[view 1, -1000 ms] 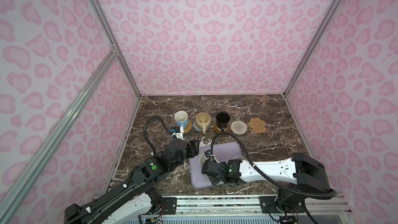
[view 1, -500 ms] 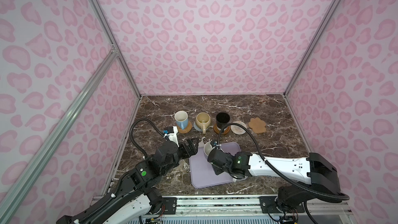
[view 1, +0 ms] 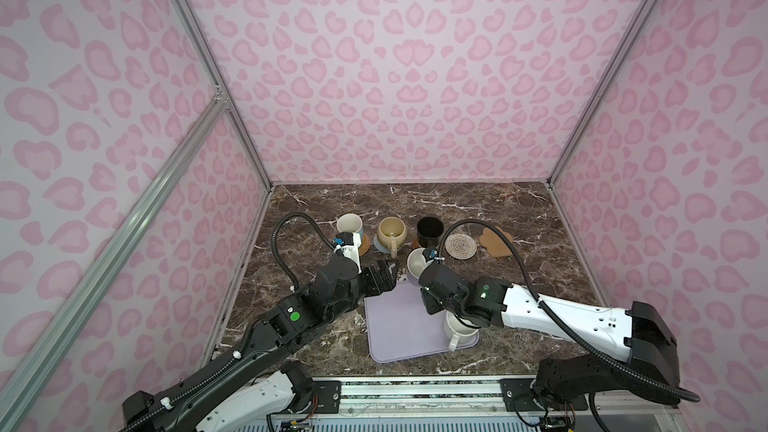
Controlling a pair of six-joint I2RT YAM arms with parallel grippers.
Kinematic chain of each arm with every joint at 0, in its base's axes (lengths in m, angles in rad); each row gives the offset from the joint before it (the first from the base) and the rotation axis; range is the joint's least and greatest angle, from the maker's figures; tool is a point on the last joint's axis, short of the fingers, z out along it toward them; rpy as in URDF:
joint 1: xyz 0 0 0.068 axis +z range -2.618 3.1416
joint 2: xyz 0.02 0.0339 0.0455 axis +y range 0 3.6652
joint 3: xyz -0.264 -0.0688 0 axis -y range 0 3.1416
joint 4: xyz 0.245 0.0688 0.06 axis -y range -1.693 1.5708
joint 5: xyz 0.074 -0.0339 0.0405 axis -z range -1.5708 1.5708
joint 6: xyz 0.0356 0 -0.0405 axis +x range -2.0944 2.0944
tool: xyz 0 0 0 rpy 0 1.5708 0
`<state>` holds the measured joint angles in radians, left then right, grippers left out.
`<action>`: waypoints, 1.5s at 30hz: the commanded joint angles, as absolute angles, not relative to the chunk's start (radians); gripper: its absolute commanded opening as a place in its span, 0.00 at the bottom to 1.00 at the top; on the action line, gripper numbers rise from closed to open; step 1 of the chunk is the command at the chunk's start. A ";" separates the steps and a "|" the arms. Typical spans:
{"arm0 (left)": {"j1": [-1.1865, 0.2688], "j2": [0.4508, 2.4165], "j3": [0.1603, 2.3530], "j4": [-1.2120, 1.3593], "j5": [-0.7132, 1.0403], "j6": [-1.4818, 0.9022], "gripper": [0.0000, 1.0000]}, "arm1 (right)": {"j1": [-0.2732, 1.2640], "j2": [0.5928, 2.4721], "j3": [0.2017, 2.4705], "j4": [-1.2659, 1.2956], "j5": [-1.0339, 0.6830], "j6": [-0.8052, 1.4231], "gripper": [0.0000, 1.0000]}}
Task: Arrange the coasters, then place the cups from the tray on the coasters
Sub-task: 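Lift the white mug off the lilac tray with the right gripper, then carry the white mug farther from the robot over the multicolour woven coaster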
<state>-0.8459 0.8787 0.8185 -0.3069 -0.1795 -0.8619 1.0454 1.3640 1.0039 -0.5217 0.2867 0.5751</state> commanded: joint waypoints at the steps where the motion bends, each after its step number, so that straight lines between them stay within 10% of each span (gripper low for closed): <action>1: -0.844 0.919 0.865 -0.252 -0.162 -0.832 0.97 | 1.003 1.330 0.998 -0.486 0.300 0.536 0.00; 20: -0.862 1.298 1.184 -0.217 -0.076 -0.795 0.97 | 0.609 1.225 0.989 -0.444 0.151 0.462 0.00; 45: -0.844 1.649 1.460 -0.302 -0.043 -0.817 0.97 | 0.436 1.560 1.105 -0.412 0.079 0.434 0.00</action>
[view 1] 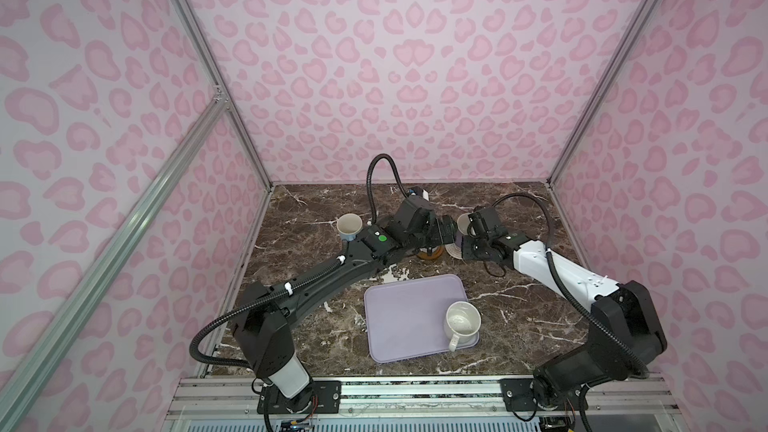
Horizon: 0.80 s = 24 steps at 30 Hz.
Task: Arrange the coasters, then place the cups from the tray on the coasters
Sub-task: 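Carry the white mug farther from the robot over the multicolour woven coaster, then lower the white mug onto the multicolour woven coaster with the right gripper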
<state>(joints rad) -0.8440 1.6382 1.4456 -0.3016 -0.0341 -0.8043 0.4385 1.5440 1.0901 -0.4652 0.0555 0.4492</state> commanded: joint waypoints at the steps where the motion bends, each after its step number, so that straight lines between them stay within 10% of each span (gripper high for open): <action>1: -0.843 1.652 1.459 -0.303 -0.043 -0.818 0.97 | 0.434 1.570 1.108 -0.409 0.074 0.432 0.00; 24: -0.839 1.671 1.433 -0.300 -0.046 -0.844 0.97 | 0.418 1.725 1.148 -0.395 0.081 0.410 0.00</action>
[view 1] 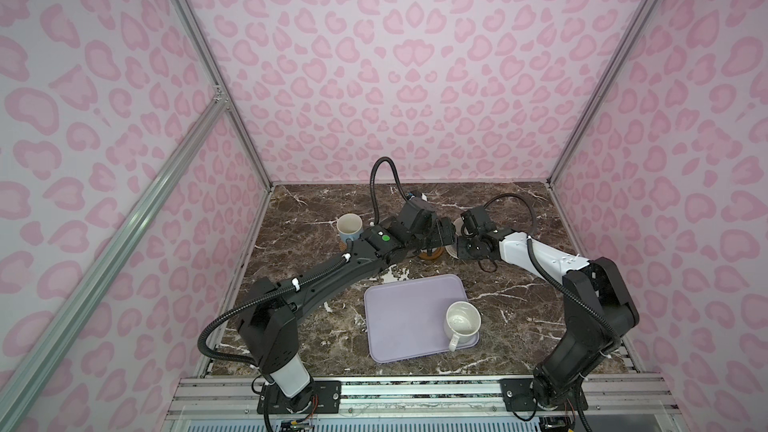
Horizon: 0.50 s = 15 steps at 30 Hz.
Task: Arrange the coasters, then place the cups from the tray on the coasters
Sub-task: 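Lower the white mug onto the multicolour woven coaster with the right gripper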
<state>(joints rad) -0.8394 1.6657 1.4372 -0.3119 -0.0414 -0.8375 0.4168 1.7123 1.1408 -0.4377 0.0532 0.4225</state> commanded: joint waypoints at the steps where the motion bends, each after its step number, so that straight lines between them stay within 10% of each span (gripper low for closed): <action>1: -0.840 1.670 1.433 -0.299 -0.046 -0.845 0.97 | 0.416 1.734 1.152 -0.394 0.080 0.408 0.00; 15: -0.839 1.654 1.419 -0.296 -0.054 -0.848 0.97 | 0.426 1.785 1.177 -0.461 0.139 0.411 0.00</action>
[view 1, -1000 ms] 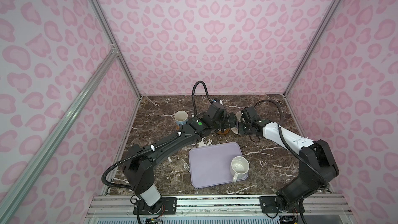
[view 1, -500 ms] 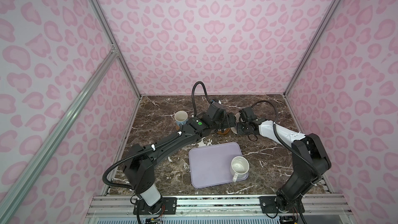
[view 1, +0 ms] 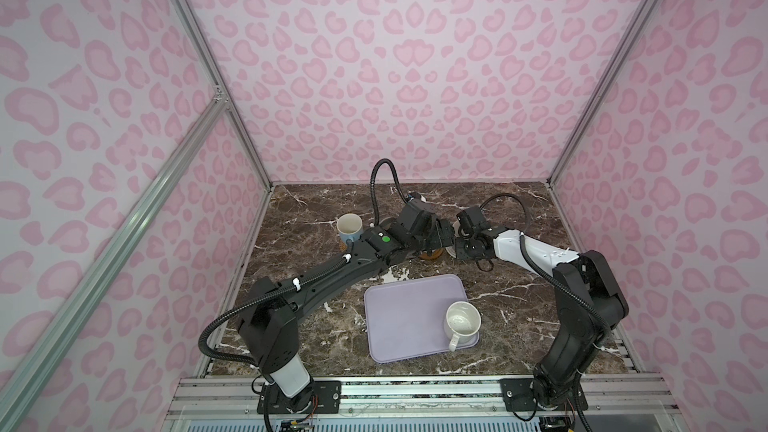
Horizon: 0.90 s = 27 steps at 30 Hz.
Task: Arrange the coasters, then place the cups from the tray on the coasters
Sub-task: 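Lower the white mug onto the multicolour woven coaster with the right gripper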
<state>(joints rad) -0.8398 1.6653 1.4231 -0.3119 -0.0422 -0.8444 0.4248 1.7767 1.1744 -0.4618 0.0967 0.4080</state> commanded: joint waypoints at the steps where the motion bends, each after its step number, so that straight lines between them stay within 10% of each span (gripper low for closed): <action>1: -0.841 1.654 1.417 -0.298 -0.057 -0.847 0.97 | 0.426 1.790 1.178 -0.463 0.138 0.410 0.00; 27: -0.840 1.641 1.400 -0.301 -0.076 -0.846 0.97 | 0.423 1.790 1.194 -0.512 0.144 0.422 0.09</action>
